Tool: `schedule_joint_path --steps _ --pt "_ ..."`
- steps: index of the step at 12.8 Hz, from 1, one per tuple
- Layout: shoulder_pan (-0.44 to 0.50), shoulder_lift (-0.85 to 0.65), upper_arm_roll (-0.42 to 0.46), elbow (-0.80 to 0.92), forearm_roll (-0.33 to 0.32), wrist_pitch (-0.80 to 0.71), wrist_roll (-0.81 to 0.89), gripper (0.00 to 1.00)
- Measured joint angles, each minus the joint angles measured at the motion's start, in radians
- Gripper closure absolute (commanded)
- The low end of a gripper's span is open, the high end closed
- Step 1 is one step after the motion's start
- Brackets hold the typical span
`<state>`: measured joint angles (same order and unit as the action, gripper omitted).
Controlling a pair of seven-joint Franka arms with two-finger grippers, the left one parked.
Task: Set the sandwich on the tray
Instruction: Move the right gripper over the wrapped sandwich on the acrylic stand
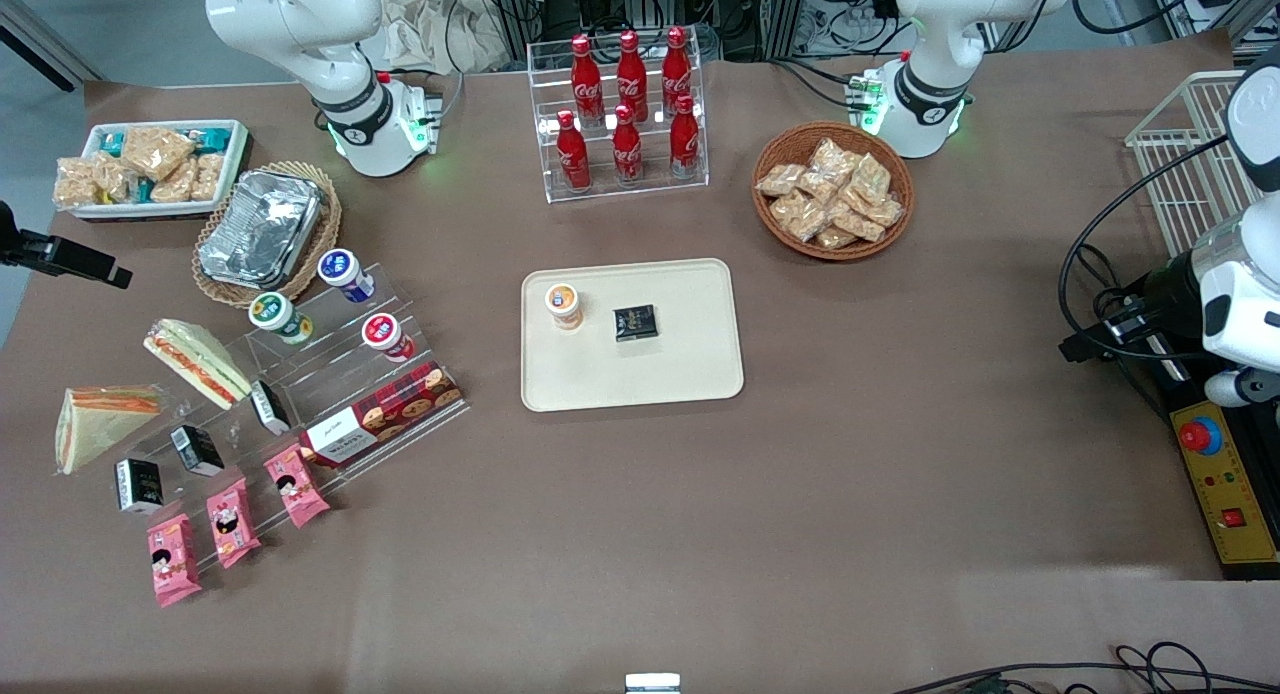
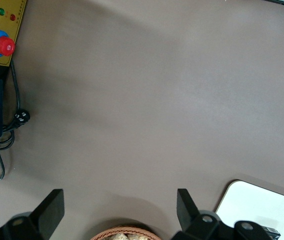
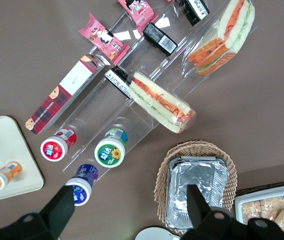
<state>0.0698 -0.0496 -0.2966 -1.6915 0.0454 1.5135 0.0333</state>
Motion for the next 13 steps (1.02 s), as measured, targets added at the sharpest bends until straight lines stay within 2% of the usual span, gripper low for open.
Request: schedule_joint_path --steps 7,11,13 --pt "-0.008 0.000 -0.006 0.005 -0.009 0.005 0.001 0.00" --pt "-0.013 0.005 -0.008 0.016 -0.115 0.106 0.107 0.00" --pt "-0.025 0.030 -0.015 0.015 -0.132 0.189 0.151 0.00"
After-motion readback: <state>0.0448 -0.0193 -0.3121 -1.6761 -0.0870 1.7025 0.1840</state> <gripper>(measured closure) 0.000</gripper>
